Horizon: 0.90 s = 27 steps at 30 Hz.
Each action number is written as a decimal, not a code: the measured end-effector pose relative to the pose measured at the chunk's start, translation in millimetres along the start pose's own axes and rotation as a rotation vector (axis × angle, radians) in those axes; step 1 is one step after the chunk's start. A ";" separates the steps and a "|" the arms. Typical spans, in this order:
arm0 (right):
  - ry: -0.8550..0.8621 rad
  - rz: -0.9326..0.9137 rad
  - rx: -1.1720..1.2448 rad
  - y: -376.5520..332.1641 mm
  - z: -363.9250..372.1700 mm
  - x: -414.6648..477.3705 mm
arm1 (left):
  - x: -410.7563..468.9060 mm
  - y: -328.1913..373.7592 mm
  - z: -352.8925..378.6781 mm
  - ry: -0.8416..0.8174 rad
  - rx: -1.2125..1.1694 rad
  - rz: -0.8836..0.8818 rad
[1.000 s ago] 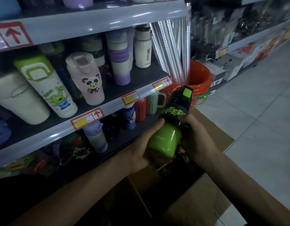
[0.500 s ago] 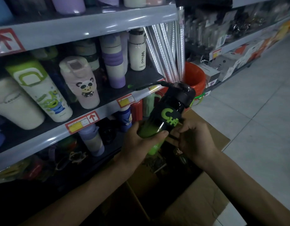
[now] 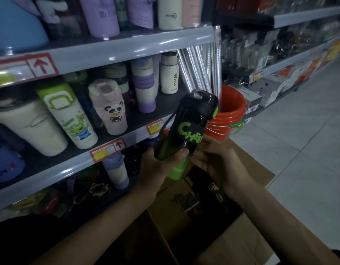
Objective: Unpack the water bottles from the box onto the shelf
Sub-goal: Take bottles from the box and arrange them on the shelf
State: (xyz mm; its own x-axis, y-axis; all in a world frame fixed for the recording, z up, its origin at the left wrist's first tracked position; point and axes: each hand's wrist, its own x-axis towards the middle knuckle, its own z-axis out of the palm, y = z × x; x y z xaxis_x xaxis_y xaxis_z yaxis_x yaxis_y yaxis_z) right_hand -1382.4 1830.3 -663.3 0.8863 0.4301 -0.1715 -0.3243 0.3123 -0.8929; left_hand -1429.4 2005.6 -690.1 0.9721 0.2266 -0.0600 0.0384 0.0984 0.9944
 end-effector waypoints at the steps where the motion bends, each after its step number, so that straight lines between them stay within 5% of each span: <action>1: -0.012 -0.009 -0.010 -1.4 4.8 1.4 | 0.3 3.3 -3.4 -0.005 -0.017 -0.004; 14: -0.039 -0.106 -0.211 -11.8 47.4 45.1 | 36.8 40.9 -54.5 -0.133 0.104 -0.014; 21: 0.170 -0.368 -0.449 -5.0 73.1 90.7 | 59.1 32.3 -65.7 0.174 0.518 0.145; 27: 0.219 -0.517 -0.650 9.4 84.9 144.5 | 74.1 35.8 -64.0 0.154 0.543 0.015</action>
State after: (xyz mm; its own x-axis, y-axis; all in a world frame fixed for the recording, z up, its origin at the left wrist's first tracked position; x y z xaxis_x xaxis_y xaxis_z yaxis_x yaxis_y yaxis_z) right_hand -1285.4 1967.3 -661.1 0.9360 0.1736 0.3061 0.3326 -0.1518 -0.9308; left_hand -1370.8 2088.0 -664.5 0.9301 0.3668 -0.0174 0.1784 -0.4098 0.8945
